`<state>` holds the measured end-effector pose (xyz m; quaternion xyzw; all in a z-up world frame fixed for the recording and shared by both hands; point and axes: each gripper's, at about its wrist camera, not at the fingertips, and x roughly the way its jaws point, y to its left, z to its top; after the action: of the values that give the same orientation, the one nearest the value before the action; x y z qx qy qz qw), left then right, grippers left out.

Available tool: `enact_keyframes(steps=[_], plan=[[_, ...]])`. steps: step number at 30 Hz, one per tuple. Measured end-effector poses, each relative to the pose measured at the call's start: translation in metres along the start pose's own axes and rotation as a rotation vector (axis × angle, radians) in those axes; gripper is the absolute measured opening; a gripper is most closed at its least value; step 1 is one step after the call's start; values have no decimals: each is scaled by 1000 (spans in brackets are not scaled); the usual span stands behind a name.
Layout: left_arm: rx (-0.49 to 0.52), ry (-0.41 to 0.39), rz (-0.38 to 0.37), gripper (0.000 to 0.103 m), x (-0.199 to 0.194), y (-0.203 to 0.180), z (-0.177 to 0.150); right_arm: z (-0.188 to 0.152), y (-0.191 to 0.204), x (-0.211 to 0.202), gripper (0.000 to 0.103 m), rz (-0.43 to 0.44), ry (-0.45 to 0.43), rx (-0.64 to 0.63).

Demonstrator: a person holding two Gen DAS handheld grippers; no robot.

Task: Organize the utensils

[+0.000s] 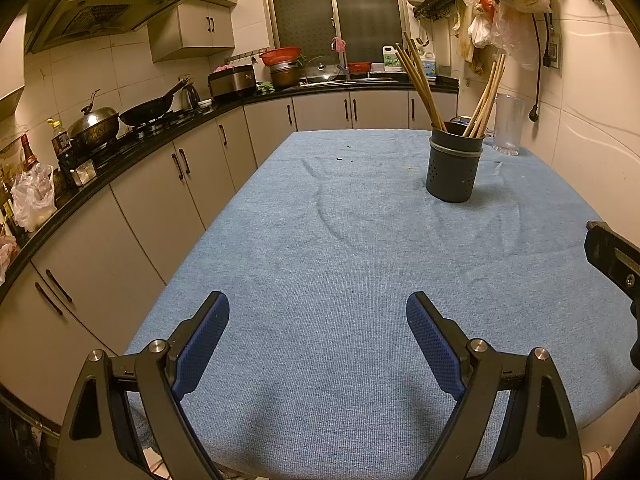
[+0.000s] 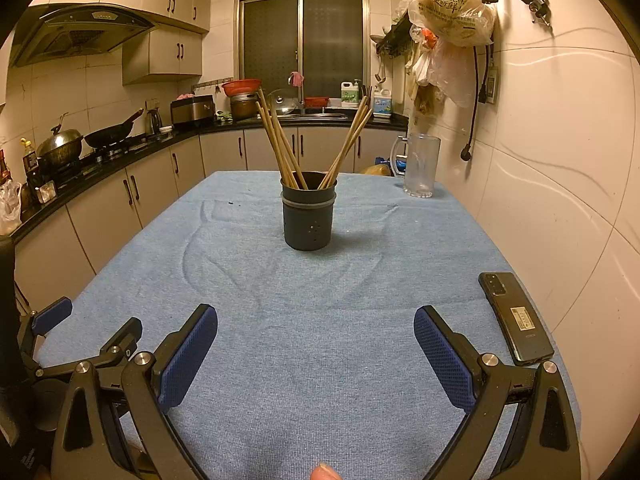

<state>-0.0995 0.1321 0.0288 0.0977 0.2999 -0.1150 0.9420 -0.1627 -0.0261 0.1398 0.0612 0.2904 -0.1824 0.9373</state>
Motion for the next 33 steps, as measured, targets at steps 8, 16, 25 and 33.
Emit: enact_keyframes(steps=[8,16,25,33], plan=[[1,-1,0,89,0,1,0,0,-1,1,101,-1,4,1],[2,-1,-1,89,1,1,0,-1,-2,2,101,-2,6,2],[2,0,0,89,0,1,0,-2,-3,3,101,-1,9,4],[1,1,-2,89,0,1,-1,-4,-5,5,100,-1,13,5]])
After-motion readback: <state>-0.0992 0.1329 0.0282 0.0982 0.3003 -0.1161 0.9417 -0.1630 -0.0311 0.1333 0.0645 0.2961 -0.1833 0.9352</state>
